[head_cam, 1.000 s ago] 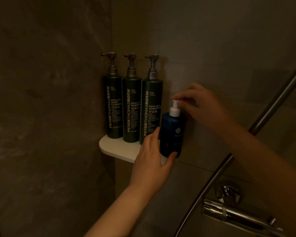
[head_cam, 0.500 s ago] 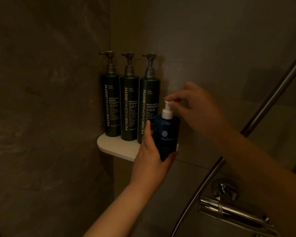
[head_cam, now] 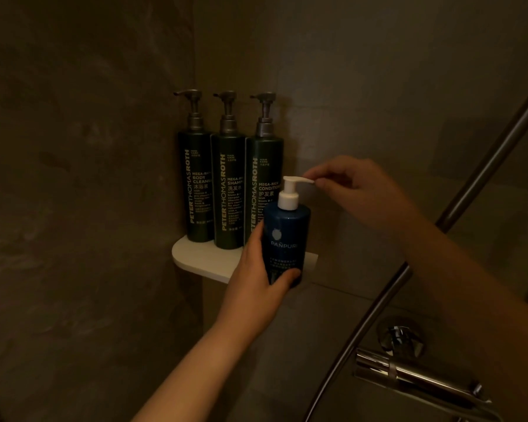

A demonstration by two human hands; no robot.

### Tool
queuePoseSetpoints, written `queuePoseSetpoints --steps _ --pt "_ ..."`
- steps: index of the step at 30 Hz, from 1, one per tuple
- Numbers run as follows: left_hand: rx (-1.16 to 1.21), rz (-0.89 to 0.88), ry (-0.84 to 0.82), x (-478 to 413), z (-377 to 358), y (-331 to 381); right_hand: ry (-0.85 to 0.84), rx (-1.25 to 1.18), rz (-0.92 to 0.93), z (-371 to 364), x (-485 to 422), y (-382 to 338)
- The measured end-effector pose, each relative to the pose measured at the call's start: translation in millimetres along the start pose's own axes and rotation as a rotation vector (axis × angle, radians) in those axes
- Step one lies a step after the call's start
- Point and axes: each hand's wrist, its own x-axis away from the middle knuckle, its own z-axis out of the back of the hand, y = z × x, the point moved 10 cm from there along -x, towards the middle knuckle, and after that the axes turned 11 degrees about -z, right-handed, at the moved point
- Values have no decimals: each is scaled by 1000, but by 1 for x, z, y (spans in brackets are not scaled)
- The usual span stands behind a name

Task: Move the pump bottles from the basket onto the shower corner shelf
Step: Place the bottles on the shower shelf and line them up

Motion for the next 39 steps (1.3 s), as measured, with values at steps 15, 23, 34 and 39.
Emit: queuePoseSetpoints --steps 15,23,34,39 --pt "-15 18 1 1 -2 -1 51 16 38 8 10 -10" --pt "-40 6 8 1 -1 -1 24 7 78 2 21 -23" --pt "-11 15 0 1 -1 0 -5 -83 90 6 17 -16" --pt "-20 11 -4 0 -2 -1 -143 -64 153 -16 12 -18"
